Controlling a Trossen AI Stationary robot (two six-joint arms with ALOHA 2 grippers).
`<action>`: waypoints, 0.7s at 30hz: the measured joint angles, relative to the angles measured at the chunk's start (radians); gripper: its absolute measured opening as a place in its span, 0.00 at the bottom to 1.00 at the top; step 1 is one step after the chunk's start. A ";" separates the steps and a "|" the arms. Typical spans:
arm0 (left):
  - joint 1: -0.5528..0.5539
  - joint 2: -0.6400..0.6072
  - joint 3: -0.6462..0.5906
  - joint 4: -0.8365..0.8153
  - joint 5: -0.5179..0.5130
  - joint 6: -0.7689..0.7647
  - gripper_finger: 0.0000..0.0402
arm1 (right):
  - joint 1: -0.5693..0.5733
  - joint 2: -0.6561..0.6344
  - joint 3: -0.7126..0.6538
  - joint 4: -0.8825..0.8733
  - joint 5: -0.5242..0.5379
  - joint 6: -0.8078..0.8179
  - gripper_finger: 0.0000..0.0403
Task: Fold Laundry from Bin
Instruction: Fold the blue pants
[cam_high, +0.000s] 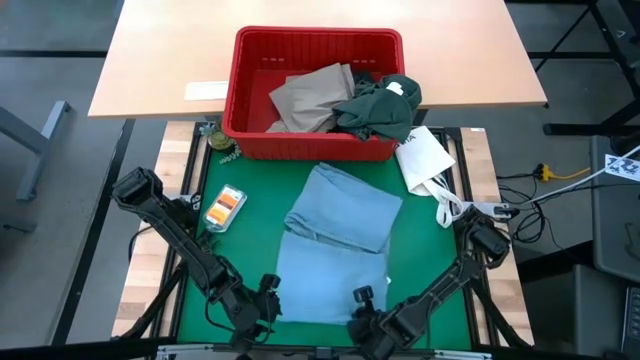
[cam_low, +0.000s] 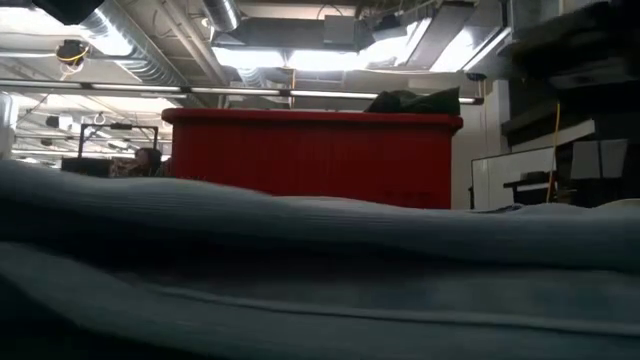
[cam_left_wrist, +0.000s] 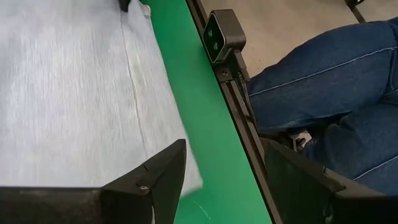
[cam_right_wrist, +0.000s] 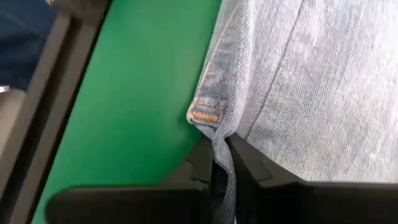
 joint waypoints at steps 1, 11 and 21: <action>-0.003 0.000 0.000 -0.002 0.000 0.000 0.52 | -0.006 0.001 0.000 0.027 0.000 -0.016 0.05; -0.059 -0.001 0.000 -0.184 -0.073 -0.064 0.52 | -0.036 0.002 0.000 0.108 -0.036 -0.071 0.13; -0.124 0.068 0.000 -0.222 -0.229 -0.047 0.52 | -0.034 0.000 0.000 0.106 -0.036 -0.076 0.10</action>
